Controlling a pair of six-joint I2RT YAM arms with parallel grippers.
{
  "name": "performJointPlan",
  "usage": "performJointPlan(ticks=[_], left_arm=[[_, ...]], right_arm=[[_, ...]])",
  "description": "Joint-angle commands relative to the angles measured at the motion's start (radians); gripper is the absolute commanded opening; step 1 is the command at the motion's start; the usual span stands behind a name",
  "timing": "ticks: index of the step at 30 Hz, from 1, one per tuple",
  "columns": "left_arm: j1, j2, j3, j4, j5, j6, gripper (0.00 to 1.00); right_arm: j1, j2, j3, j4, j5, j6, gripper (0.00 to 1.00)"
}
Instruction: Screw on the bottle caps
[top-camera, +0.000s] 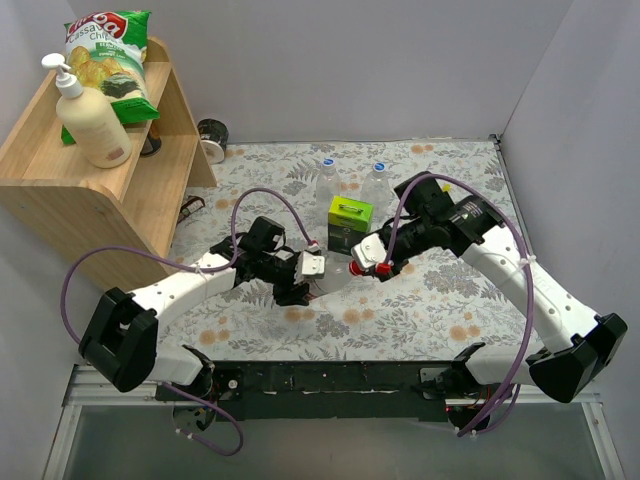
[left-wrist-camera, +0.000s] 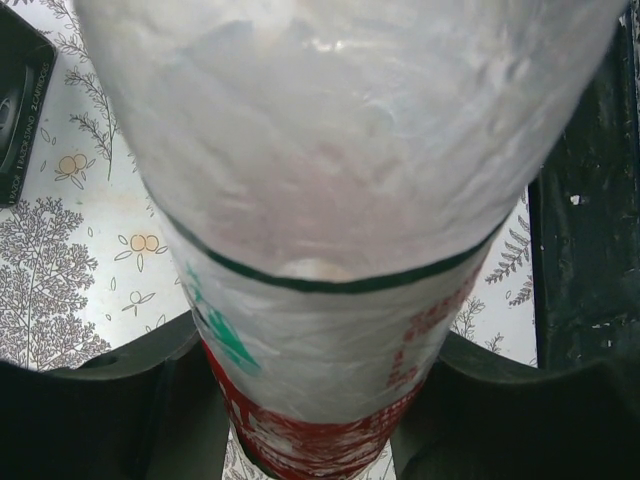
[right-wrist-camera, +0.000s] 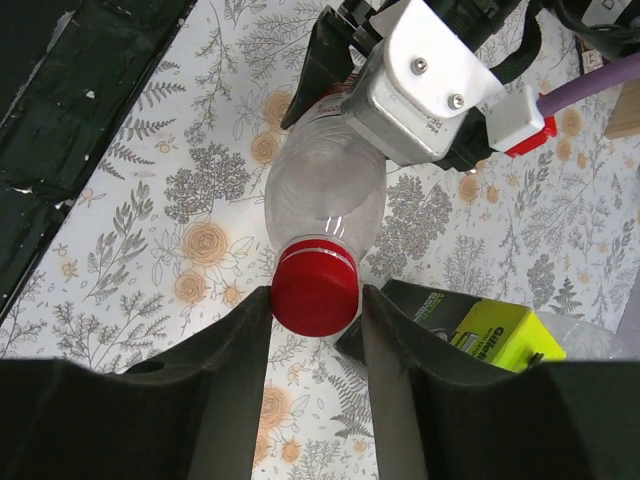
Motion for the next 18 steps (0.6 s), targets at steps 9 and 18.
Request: performJointPlan(ticks=[9,18], left_arm=[[0.003,0.013,0.066,0.045,-0.012,-0.079,0.0],[-0.025,-0.047,0.034,0.264,-0.281,-0.295,0.0]], right_arm=[[0.008,0.061,0.073,0.045,-0.052,0.29,0.17],[0.003,0.193,0.144,0.163,0.021,0.834,0.01]])
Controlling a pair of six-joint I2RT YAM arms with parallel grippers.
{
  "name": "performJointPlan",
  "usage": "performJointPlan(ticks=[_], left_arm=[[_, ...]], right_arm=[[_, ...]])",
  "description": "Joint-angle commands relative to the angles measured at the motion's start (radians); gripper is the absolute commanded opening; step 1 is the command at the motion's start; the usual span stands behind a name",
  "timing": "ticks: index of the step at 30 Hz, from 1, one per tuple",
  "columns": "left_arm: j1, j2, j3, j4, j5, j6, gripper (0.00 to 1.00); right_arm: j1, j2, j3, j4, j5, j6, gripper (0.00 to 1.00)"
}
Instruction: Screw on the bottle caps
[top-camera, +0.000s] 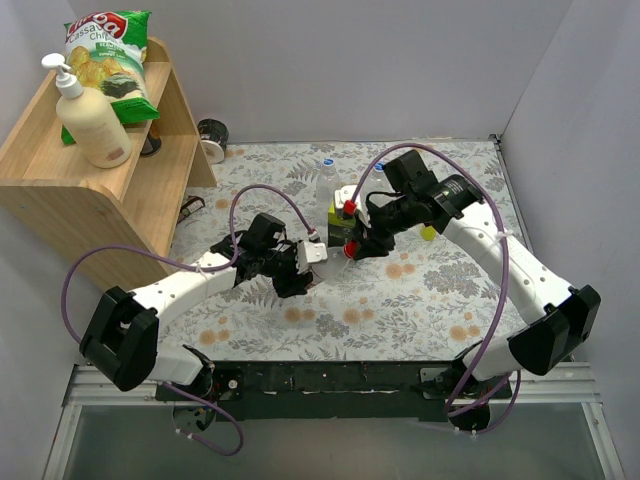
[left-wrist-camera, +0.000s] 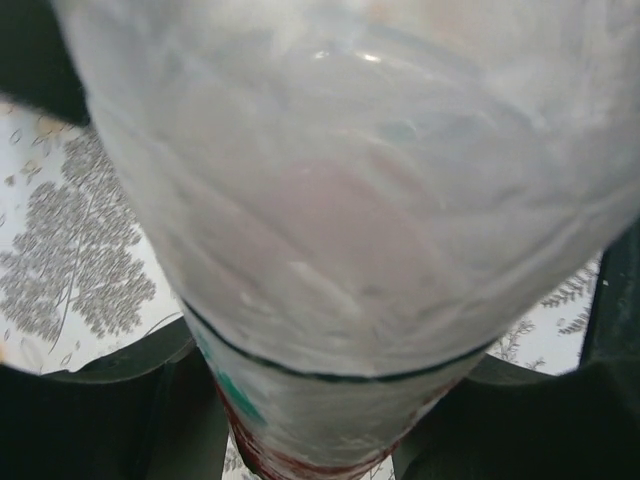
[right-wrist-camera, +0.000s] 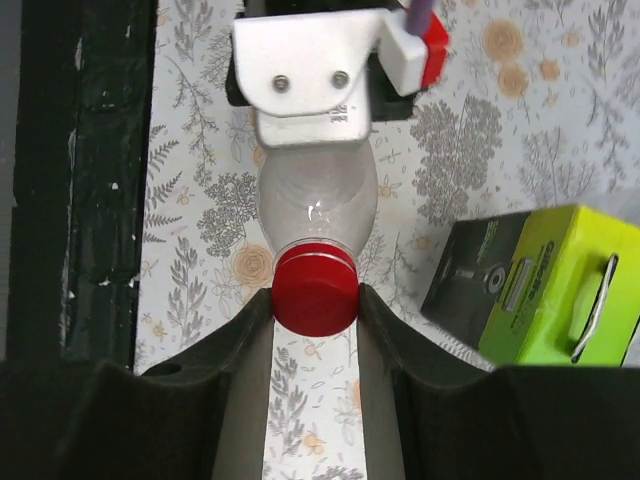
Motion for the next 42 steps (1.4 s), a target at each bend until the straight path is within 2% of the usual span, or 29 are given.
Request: performJointPlan(ticks=[1,3,5,8,13,14,16,17,20,21,22,24,25,27,28,29,32,42], left_arm=[[-0.036,-0.064,0.019,0.222,-0.164,-0.157,0.0],[-0.042,-0.066,0.021,0.226,-0.207,-0.18,0.0],[-0.051,-0.072,0.016,0.234,-0.247,-0.193,0.0],[-0.055,-0.083,0.001,0.234,-0.275,-0.199,0.0],[-0.055,-0.1,-0.037,0.228,-0.313,-0.182,0.0],[-0.055,-0.101,-0.044,0.222,-0.313,-0.181,0.0],[-0.05,-0.104,-0.062,0.196,-0.306,-0.171,0.0],[-0.041,-0.109,-0.07,0.188,-0.292,-0.171,0.0],[0.014,-0.126,-0.08,0.157,-0.171,-0.206,0.0],[0.063,-0.133,-0.071,0.142,-0.115,-0.216,0.0],[0.091,-0.136,-0.067,0.142,0.023,-0.245,0.0],[0.146,-0.138,-0.056,0.154,0.128,-0.269,0.0],[0.151,-0.133,-0.041,0.165,0.194,-0.279,0.0],[0.154,-0.117,-0.01,0.164,0.249,-0.295,0.0],[0.154,-0.094,0.02,0.162,0.274,-0.303,0.0],[0.154,-0.084,0.036,0.162,0.318,-0.32,0.0],[0.154,-0.054,0.074,0.157,0.369,-0.328,0.0],[0.153,-0.012,0.128,0.127,0.391,-0.296,0.0]], right_arm=[[0.026,0.041,-0.001,0.149,-0.006,0.428,0.01],[0.02,0.061,-0.009,0.169,0.009,0.506,0.01],[0.009,0.075,-0.032,0.212,0.02,0.658,0.01],[-0.047,0.116,-0.044,0.249,-0.064,0.885,0.01],[-0.11,0.174,0.026,0.269,-0.213,0.883,0.02],[-0.115,0.182,0.041,0.272,-0.233,0.88,0.12],[-0.138,0.156,0.086,0.282,-0.232,0.789,0.24],[-0.152,0.141,0.092,0.289,-0.239,0.76,0.38],[-0.21,0.055,0.062,0.311,-0.25,0.636,0.58],[-0.237,0.025,-0.01,0.388,-0.273,0.623,0.59],[-0.25,-0.047,-0.058,0.438,-0.299,0.614,0.61],[-0.271,-0.126,-0.173,0.598,-0.36,0.648,0.65],[-0.274,-0.188,-0.266,0.785,-0.374,0.733,0.66],[-0.274,-0.224,-0.342,0.952,-0.411,0.825,0.69],[-0.276,-0.226,-0.38,1.099,-0.425,0.868,0.69],[-0.274,-0.217,-0.383,1.135,-0.44,0.943,0.69],[-0.276,-0.174,-0.382,1.263,-0.478,1.011,0.68],[-0.274,-0.077,-0.377,1.601,-0.469,1.263,0.69]])
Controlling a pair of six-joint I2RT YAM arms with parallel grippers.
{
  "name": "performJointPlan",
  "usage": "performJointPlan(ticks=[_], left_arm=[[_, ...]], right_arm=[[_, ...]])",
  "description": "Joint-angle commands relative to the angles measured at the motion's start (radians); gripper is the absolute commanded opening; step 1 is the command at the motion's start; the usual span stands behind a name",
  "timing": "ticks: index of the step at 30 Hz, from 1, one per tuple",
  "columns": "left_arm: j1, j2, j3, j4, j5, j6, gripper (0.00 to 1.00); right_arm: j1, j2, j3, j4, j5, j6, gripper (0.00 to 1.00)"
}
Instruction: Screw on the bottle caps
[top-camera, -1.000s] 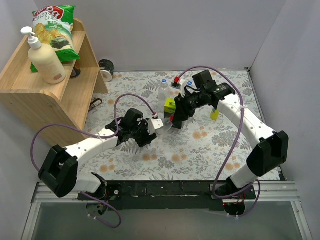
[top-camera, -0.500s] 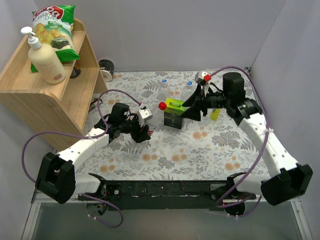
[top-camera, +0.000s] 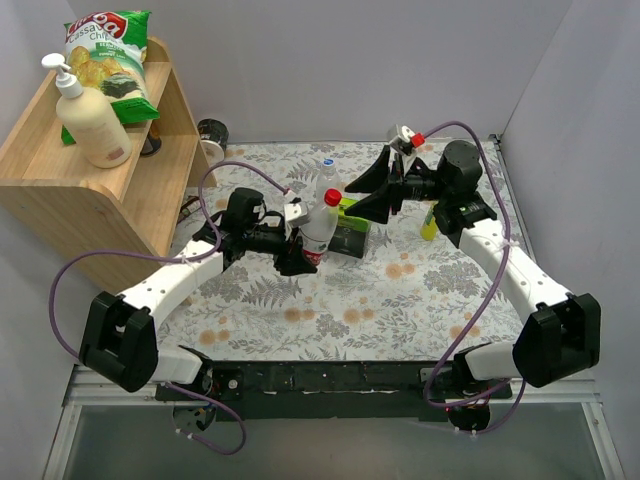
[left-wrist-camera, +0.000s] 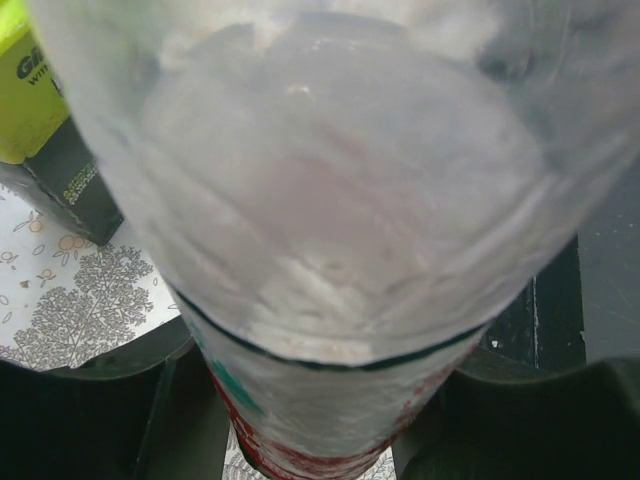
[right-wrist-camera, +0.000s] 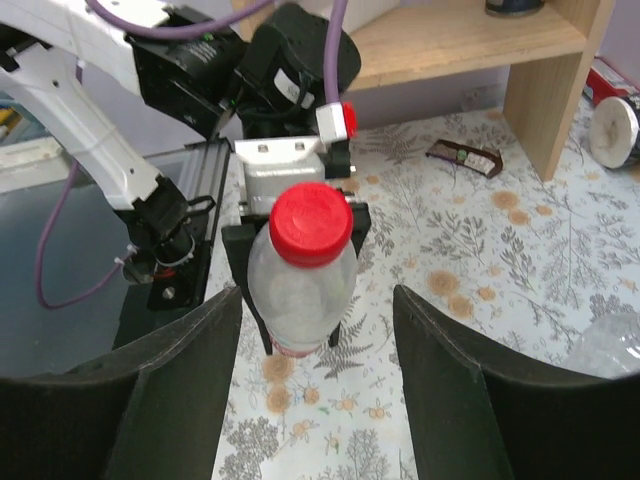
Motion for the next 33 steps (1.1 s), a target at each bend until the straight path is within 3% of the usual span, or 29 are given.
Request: performJointPlan(ticks=[1,8,18,26,33], left_arm=[[-0.002,0.009,0.039,-0.016,0.051,0.008,0.0],[-0.008,0.035,0.074,-0.043,0.047,0.043,0.0],[-0.023,0.073,0.099,-0.054,0.022,0.088,0.0],[-0.03,0.096,0.122,-0.043,0.022,0.082,0.0],[-0.03,0.093,0.119,-0.02,0.024,0.068,0.0]], right_arm=[[-0.001,0.024,0.011,0.265,-0.018,0.178,0.69],[0.017,0.078,0.038,0.338,-0.073,0.278,0.67],[0.041,0.134,0.067,0.386,-0.01,0.327,0.65],[0.05,0.164,0.101,0.366,-0.027,0.319,0.56],[0.057,0.145,0.064,0.334,0.003,0.286,0.54]])
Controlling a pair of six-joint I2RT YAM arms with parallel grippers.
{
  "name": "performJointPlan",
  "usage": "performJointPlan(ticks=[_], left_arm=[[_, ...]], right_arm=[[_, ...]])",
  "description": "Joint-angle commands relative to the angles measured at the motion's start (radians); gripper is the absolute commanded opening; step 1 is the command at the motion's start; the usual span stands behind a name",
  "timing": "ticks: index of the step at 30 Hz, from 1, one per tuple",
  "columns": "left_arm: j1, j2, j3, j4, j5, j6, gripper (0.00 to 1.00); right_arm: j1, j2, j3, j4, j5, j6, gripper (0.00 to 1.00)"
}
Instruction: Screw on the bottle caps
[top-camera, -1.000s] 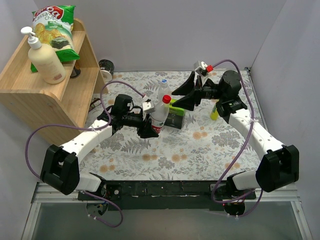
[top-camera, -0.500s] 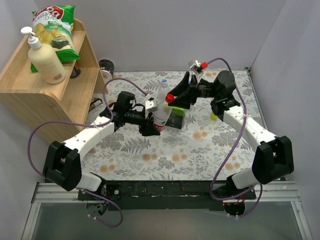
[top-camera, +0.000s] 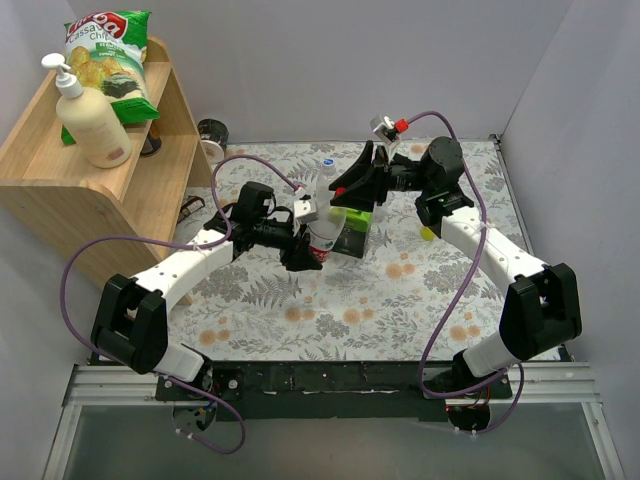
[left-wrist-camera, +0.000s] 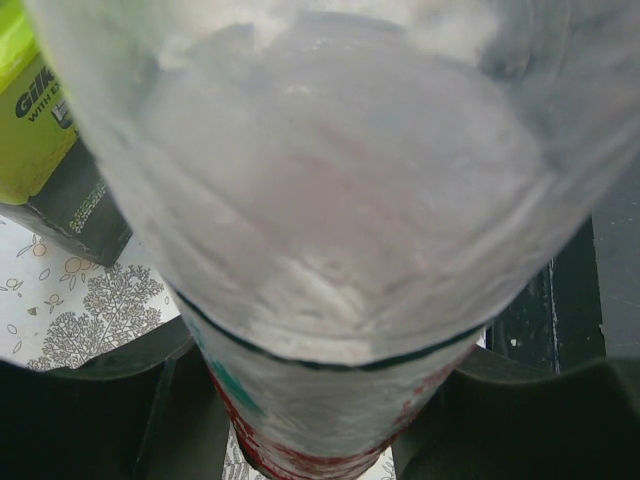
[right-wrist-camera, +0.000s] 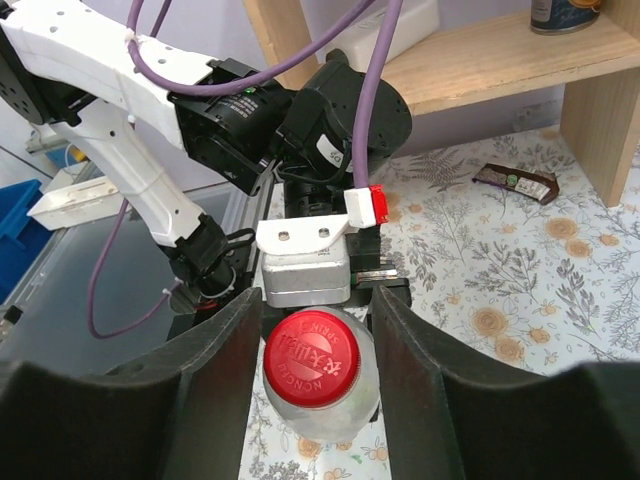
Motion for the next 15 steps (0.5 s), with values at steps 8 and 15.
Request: performJointPlan(ticks=[8,15], left_arm=[[-0.026,-0.007,0.031,0.093,-0.026,-0.055,0.0],[-0.145,-0.022,0.01,0.339,-0.566,-0.389,0.0]], right_arm=[[0.012,-0.017,0.005,-0.102,0.102,-0.09,0.02],[0.035,-0.078,0.06,-0.543,0.574,-0.216,0.01]])
